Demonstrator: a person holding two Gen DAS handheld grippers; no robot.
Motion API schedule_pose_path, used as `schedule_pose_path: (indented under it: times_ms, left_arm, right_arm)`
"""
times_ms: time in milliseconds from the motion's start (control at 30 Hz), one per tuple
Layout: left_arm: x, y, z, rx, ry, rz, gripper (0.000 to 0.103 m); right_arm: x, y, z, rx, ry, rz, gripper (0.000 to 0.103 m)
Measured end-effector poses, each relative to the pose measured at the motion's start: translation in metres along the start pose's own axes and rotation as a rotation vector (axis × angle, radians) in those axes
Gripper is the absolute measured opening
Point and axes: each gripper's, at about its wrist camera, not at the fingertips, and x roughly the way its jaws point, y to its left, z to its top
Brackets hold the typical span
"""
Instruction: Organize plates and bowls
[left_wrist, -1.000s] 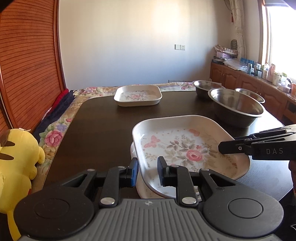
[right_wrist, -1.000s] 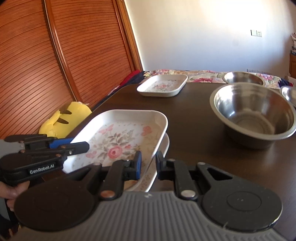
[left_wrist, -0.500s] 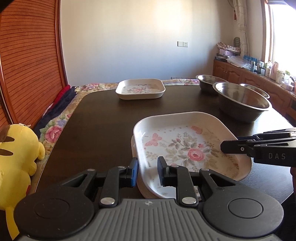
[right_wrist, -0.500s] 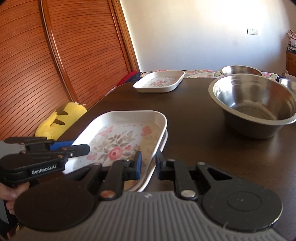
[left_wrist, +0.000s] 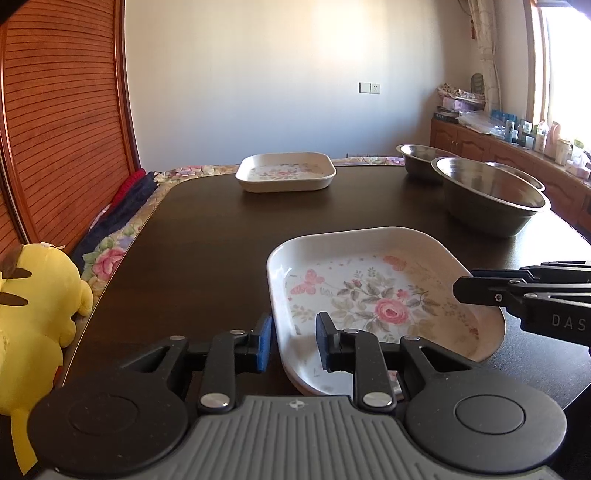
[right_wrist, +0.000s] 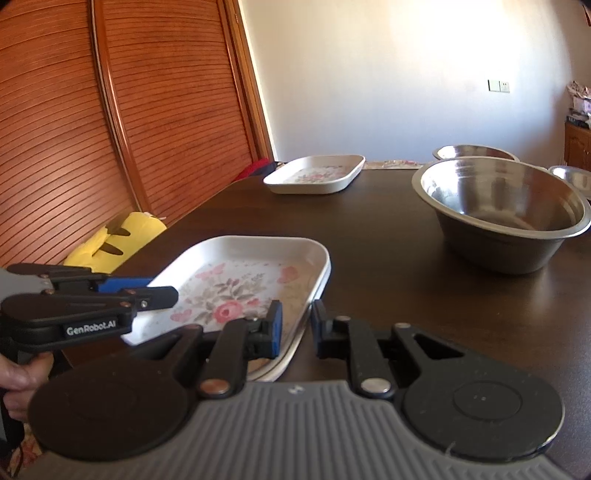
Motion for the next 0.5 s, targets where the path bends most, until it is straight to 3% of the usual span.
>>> schedule_pose_path:
  times_ms: [500]
  left_arm:
    - [-0.0067,-0.0007,0.0036,0.007,-0.009,-0.004,0.029]
  right_arm:
    - [-0.0071,0.0027,-0.0035,-0.012,-0.032,0.000,0.019]
